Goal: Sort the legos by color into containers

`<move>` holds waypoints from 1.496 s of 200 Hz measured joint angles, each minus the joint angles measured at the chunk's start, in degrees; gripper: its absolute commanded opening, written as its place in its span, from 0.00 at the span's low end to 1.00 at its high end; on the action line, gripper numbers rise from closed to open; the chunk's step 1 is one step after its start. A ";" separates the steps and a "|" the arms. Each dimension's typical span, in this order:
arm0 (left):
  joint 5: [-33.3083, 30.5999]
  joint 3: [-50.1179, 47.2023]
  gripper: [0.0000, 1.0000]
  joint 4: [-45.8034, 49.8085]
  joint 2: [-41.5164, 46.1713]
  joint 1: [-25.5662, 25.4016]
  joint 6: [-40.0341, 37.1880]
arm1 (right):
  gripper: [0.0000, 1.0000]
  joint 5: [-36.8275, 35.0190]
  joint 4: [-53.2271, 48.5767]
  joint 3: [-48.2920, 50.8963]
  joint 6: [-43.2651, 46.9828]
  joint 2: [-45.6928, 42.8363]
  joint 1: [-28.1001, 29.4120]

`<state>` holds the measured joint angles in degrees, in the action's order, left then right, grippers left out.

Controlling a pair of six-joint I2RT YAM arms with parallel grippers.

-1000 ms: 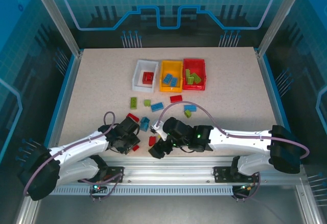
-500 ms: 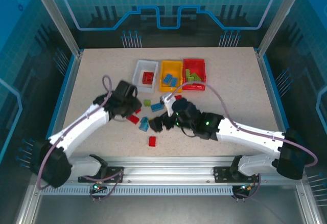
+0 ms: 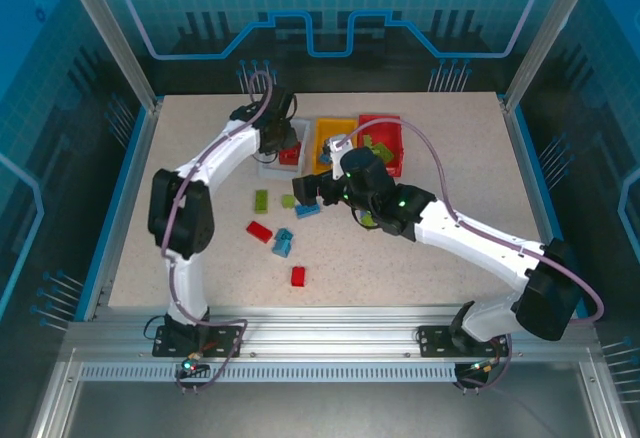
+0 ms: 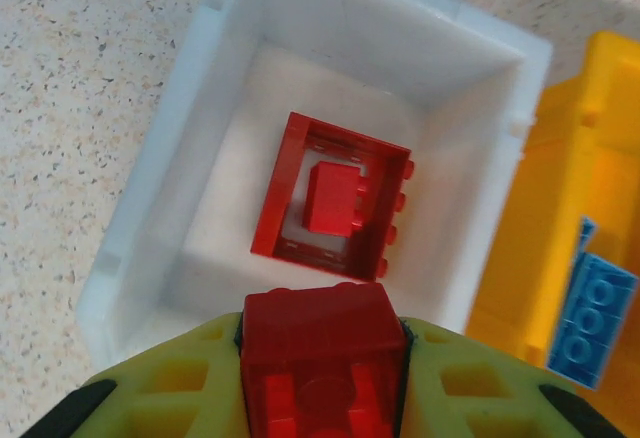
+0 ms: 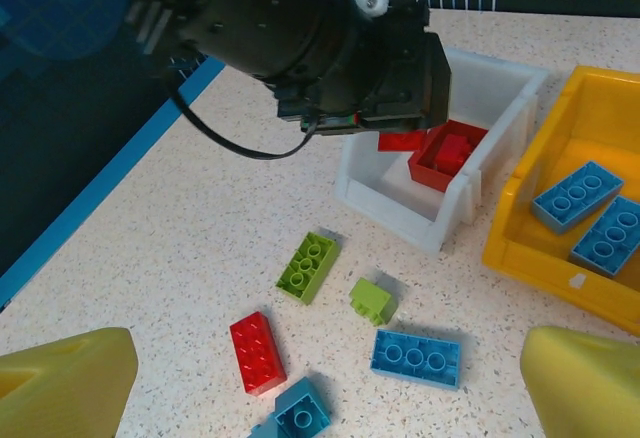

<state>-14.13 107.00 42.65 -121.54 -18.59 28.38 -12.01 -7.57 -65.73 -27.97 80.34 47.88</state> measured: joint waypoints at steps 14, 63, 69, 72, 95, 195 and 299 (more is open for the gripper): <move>-0.72 2.08 0.29 1.14 -2.29 0.07 -1.29 | 0.99 0.00 -0.11 0.00 -0.59 0.00 -0.33; -1.29 3.21 0.53 3.98 -4.28 0.11 -3.43 | 0.99 0.00 -0.52 0.28 -1.86 0.00 -0.76; -1.27 3.21 0.54 4.07 -4.28 0.13 -3.41 | 0.99 0.00 -0.52 0.42 -1.95 -0.02 -0.96; -1.25 3.21 0.54 4.09 -4.28 0.11 -3.30 | 0.99 0.02 -0.52 0.50 -2.08 -0.07 -1.03; -1.07 3.21 0.55 4.33 -4.04 0.11 -3.32 | 0.99 -0.04 -0.79 1.40 -2.51 -0.28 -1.53; 9.94 -17.09 0.70 -5.14 26.10 -1.31 -2.23 | 0.84 -6.38 -12.09 4.04 -8.81 -2.38 -4.98; 19.12 -60.33 0.70 -29.83 60.02 -27.45 10.47 | 0.66 -2.27 -24.55 2.80 -8.17 22.82 -12.31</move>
<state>4.99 46.68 12.82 -61.52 -46.04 38.85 -14.28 -32.12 -62.94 -36.14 103.15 35.57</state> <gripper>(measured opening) 0.701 0.692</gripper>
